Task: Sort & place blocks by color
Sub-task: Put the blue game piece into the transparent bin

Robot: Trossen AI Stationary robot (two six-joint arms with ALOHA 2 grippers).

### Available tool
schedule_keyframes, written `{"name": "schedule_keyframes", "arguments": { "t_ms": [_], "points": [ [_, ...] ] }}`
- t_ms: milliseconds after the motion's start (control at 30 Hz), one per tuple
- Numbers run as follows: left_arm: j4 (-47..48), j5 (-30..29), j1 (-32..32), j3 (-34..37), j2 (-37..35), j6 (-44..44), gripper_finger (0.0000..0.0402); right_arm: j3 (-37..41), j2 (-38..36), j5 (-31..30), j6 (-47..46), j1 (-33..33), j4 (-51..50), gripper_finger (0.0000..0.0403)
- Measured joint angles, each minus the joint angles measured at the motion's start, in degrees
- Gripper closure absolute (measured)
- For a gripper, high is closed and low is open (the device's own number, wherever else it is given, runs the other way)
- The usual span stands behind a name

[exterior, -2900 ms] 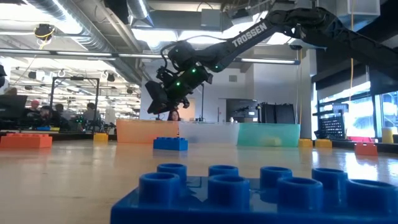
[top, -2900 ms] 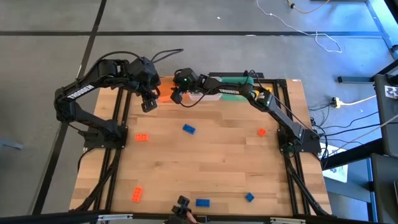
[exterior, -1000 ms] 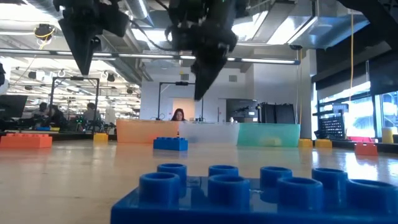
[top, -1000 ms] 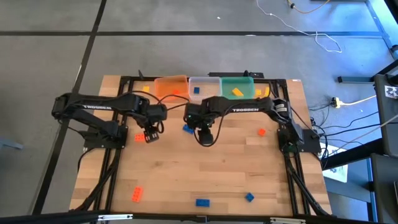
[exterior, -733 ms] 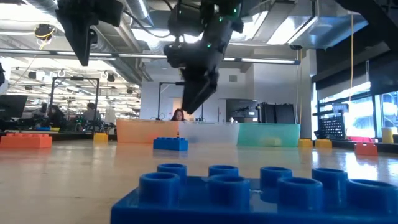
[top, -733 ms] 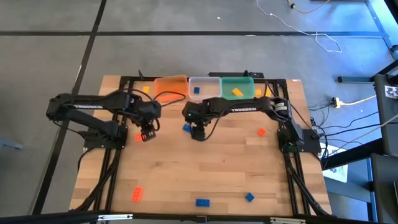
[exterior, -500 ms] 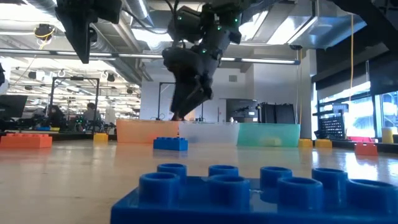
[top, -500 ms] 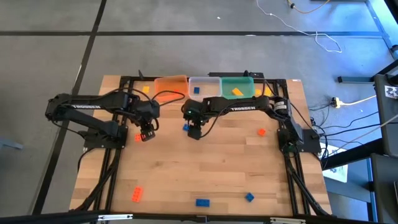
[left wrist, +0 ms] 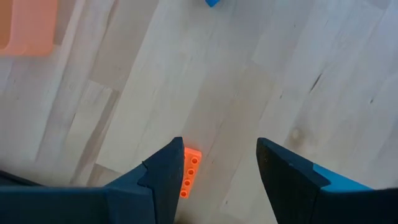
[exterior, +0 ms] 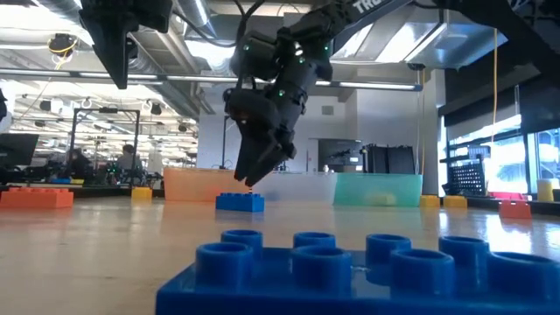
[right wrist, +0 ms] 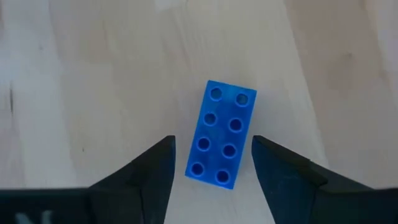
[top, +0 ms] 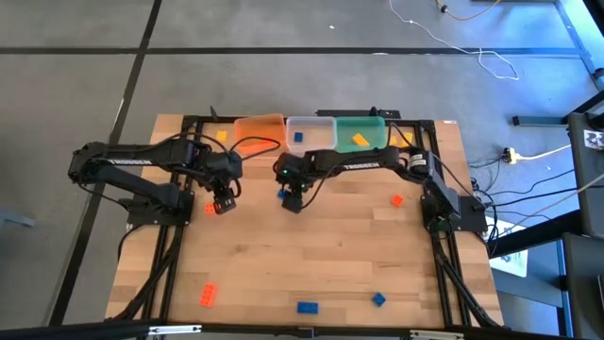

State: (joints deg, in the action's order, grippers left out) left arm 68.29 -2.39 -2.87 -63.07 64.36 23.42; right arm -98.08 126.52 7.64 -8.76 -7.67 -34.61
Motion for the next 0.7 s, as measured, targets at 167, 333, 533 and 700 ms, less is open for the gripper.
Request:
{"name": "schedule_keyframes", "arguments": {
  "t_ms": [167,333,533,700],
  "points": [
    [0.0,0.0,0.0,0.0,0.0,0.0,0.0209,0.0,1.8,0.0,0.3,0.0,0.0,0.0191],
    [0.0,0.0,0.0,0.0,0.0,0.0,0.0209,0.0,3.6,-0.1,2.4,0.0,0.2,0.0191],
    [0.0,0.1,0.0,0.0,0.0,-0.2,0.0209,-0.3,5.1,-0.5,5.1,0.0,0.1,0.0191],
    [0.0,0.1,0.0,0.0,0.0,-1.1,0.0209,-0.3,5.5,-1.8,6.0,0.0,0.1,0.0226]
  ]
}}
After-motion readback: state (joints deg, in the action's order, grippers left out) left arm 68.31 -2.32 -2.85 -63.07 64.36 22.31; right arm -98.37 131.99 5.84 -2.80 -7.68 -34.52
